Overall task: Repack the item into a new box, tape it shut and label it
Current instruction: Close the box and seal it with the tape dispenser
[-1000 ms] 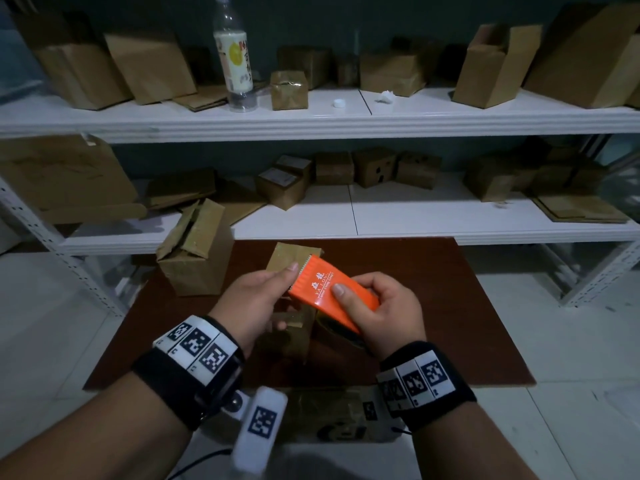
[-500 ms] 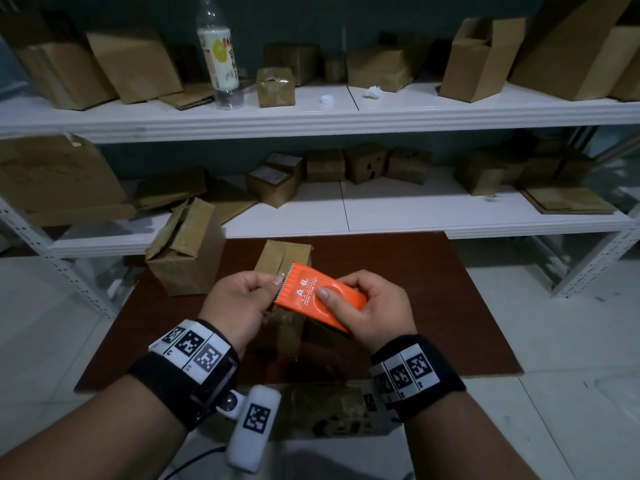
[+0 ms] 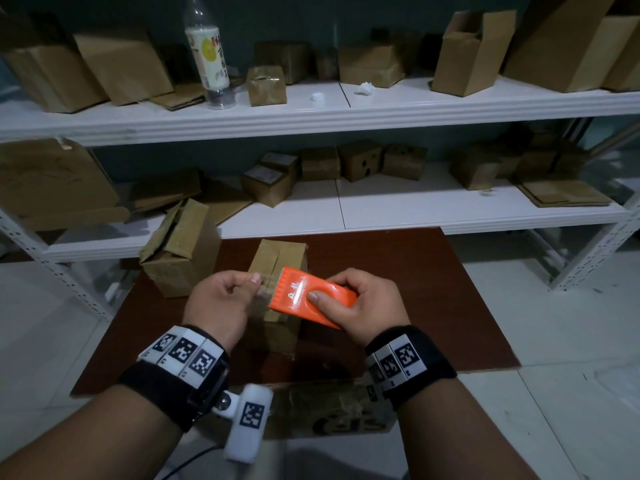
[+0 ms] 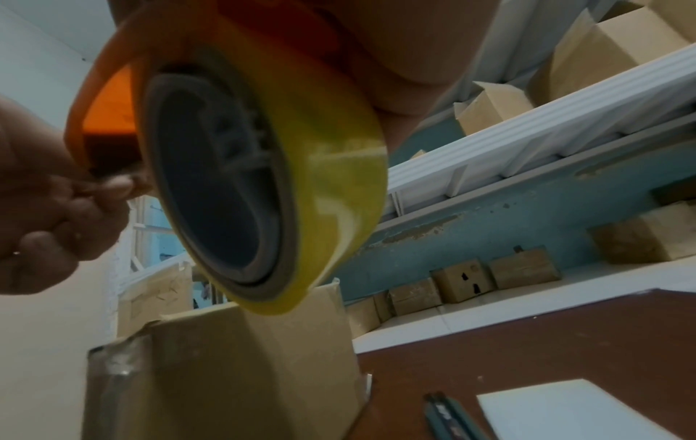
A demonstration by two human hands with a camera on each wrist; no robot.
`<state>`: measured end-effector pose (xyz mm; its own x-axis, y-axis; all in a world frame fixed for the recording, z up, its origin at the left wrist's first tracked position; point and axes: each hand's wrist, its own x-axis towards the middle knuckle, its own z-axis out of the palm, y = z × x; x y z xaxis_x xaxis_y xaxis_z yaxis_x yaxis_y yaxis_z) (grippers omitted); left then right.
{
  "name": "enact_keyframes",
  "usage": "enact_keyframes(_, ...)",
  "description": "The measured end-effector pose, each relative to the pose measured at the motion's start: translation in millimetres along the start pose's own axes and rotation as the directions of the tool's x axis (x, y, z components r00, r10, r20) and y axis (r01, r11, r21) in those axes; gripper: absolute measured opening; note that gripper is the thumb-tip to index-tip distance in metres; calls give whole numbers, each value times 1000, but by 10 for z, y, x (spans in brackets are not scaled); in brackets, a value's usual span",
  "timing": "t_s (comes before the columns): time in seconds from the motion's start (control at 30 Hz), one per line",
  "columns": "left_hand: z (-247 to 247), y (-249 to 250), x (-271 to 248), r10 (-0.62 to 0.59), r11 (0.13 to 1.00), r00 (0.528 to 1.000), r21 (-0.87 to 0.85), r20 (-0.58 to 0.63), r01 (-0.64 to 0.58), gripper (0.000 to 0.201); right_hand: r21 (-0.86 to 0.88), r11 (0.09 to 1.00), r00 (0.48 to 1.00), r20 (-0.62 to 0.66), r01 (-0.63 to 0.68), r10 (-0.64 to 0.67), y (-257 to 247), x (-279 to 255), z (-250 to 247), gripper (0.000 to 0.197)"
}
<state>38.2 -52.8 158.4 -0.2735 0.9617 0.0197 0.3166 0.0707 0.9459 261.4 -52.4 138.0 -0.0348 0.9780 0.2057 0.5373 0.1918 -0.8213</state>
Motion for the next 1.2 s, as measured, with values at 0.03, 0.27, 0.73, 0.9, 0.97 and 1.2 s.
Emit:
enact_keyframes(0.03, -34, 3, 23, -5, 1000, 1000, -24, -27, 5, 22, -5, 1000, 1000, -11, -11, 11, 26, 3, -17, 31)
enact_keyframes(0.27, -186, 9, 101, -32, 992, 998, -119, 53, 39, 14, -36, 998, 999, -2, -43, 43, 113, -16, 18, 40)
enact_keyframes(0.73, -254, 78, -8, 99, 995, 995, 8, 5, -99, 9, -111, 993, 999, 2, 36, -36, 135, -7, -33, 40)
enact_keyframes(0.9, -259, 91, -29, 99, 995, 995, 23, -14, -99, 10, -94, 994, 999, 13, 49, -48, 172, -19, -8, 41)
enact_keyframes(0.97, -258, 87, -29, 100, 994, 995, 37, -13, -100, 9, -83, 996, 999, 18, 41, -39, 183, -16, -6, 40)
enact_keyframes(1.2, -260, 46, -17, 87, 993, 996, 75, -16, -86, 9, -91, 995, 999, 43, 31, -27, 215, -2, -7, 41)
